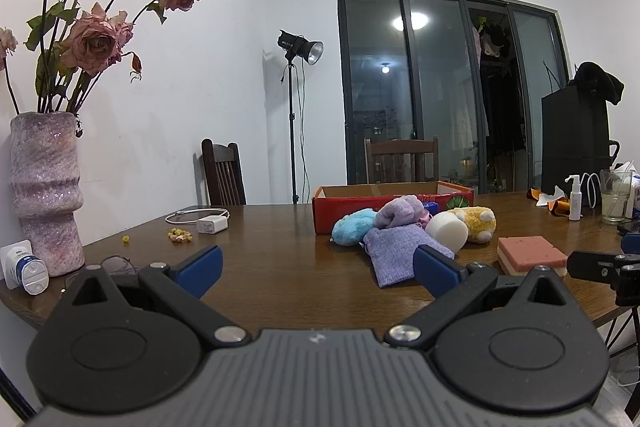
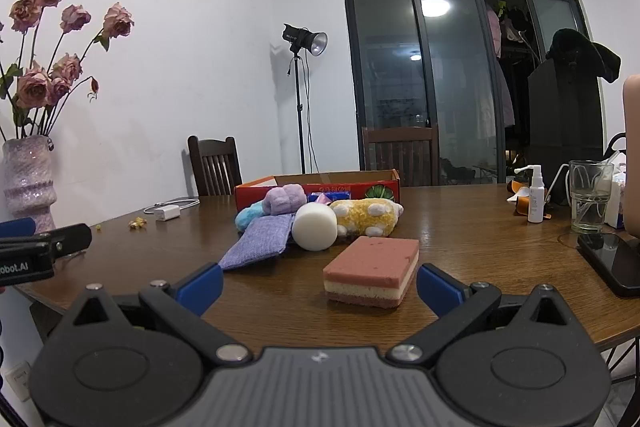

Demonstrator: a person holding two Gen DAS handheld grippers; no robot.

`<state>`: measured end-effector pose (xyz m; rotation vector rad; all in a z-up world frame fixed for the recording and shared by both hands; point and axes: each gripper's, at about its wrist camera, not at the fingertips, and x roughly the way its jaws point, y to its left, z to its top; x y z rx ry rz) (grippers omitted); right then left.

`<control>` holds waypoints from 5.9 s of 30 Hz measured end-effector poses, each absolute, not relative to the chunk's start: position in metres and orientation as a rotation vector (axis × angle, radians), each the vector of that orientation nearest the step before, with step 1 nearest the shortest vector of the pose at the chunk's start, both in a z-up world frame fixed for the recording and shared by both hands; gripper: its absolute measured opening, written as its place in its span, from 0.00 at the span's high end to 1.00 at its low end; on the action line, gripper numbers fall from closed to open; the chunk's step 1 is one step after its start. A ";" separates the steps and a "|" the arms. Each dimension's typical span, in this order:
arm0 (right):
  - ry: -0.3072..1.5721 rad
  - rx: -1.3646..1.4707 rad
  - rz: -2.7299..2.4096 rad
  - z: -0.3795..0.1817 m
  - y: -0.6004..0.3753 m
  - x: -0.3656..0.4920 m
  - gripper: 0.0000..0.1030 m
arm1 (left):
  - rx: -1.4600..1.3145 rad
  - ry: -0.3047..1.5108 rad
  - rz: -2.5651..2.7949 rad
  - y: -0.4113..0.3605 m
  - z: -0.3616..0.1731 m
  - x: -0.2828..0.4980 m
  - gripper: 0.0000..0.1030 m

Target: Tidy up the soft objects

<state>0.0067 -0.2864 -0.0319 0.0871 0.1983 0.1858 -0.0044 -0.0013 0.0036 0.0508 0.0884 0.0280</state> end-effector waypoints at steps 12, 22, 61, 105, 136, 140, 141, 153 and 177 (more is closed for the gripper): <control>0.268 0.123 0.154 -0.035 -0.298 0.028 0.00 | 0.071 0.177 -0.043 -0.008 -0.009 0.014 0.00; 0.451 0.342 0.164 -0.049 -0.341 0.122 0.38 | 0.021 0.240 -0.091 -0.026 -0.011 0.058 0.00; 0.535 0.392 0.391 -0.058 -0.319 0.135 0.57 | -0.374 0.515 -0.406 -0.037 -0.028 0.151 0.63; 0.715 0.183 0.066 0.014 -0.314 0.647 0.66 | -0.422 0.822 -0.427 -0.094 0.028 0.676 0.65; 0.461 0.003 0.146 0.135 -0.348 0.449 0.20 | 0.027 0.336 -0.123 -0.021 0.152 0.409 0.14; 0.401 -0.001 0.177 0.141 -0.351 0.380 0.16 | 0.077 0.242 -0.064 -0.014 0.139 0.311 0.06; 0.382 0.004 0.192 0.142 -0.351 0.362 0.15 | 0.084 0.226 -0.051 -0.014 0.136 0.291 0.06; 0.298 -0.088 0.334 0.103 -0.330 0.192 0.13 | 0.126 0.044 0.094 -0.016 0.097 0.107 0.00; 0.475 0.134 0.397 -0.013 -0.286 0.188 0.17 | -0.003 0.336 0.043 -0.006 0.018 0.160 0.00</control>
